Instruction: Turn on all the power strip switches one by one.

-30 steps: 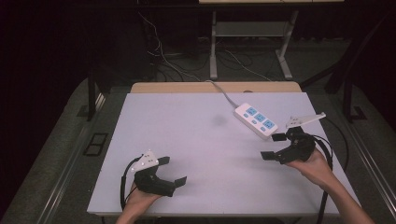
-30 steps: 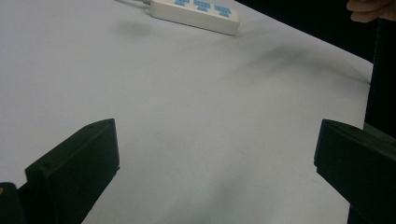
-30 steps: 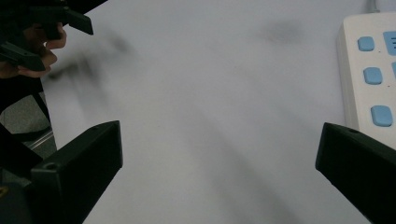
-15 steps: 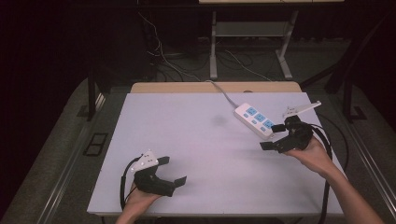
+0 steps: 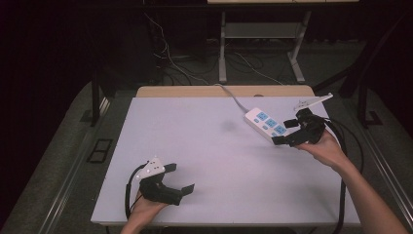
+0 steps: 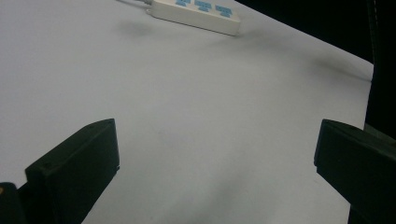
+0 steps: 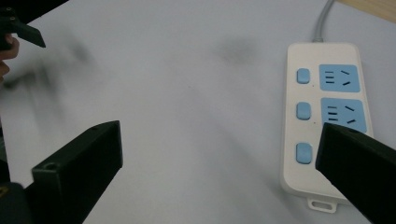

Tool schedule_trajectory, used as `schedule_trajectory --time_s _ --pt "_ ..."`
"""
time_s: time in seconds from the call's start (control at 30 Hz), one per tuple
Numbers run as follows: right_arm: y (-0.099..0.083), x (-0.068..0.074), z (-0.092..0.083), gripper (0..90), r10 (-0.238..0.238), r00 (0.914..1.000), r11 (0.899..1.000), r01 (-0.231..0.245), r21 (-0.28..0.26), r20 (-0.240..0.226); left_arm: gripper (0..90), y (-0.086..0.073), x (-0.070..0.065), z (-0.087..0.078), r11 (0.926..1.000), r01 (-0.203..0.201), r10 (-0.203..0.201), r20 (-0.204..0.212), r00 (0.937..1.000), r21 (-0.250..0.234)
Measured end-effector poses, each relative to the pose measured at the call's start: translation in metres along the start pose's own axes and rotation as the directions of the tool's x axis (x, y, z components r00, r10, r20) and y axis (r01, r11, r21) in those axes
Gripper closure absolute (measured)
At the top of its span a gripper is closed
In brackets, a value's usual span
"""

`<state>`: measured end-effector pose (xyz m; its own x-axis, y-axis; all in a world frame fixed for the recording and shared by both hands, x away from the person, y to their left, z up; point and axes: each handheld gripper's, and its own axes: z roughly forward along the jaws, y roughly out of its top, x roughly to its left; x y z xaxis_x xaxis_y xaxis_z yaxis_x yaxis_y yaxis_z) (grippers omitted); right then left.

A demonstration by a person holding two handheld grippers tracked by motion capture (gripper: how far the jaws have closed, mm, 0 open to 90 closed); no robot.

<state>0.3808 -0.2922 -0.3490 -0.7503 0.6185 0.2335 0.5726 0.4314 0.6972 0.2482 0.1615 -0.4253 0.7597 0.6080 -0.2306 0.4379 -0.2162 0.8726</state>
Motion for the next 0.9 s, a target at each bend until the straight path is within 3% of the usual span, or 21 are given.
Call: schedule_trajectory --time_s 0.53,0.67,0.73,0.9 --pt "0.013 -0.026 0.012 0.9 0.020 0.9991 1.000 -0.021 0.022 0.037 0.0 0.000 0.000 0.001 1.0000 -0.001 0.001 0.001 1.0000 0.004" --pt "0.014 -0.034 0.014 6.2 0.023 0.9989 0.999 -0.025 0.029 0.040 0.0 0.000 -0.001 0.001 1.0000 -0.004 0.004 0.003 1.0000 0.008" --pt "0.013 -0.038 0.014 15.5 0.025 0.9988 0.999 -0.027 0.031 0.042 0.0 0.000 -0.001 0.001 0.9999 -0.005 0.005 0.004 1.0000 0.010" --pt "0.011 -0.047 0.018 24.2 0.030 0.9983 0.999 -0.032 0.041 0.050 0.0 0.000 0.000 0.001 0.9999 -0.004 0.004 0.005 1.0000 0.009"
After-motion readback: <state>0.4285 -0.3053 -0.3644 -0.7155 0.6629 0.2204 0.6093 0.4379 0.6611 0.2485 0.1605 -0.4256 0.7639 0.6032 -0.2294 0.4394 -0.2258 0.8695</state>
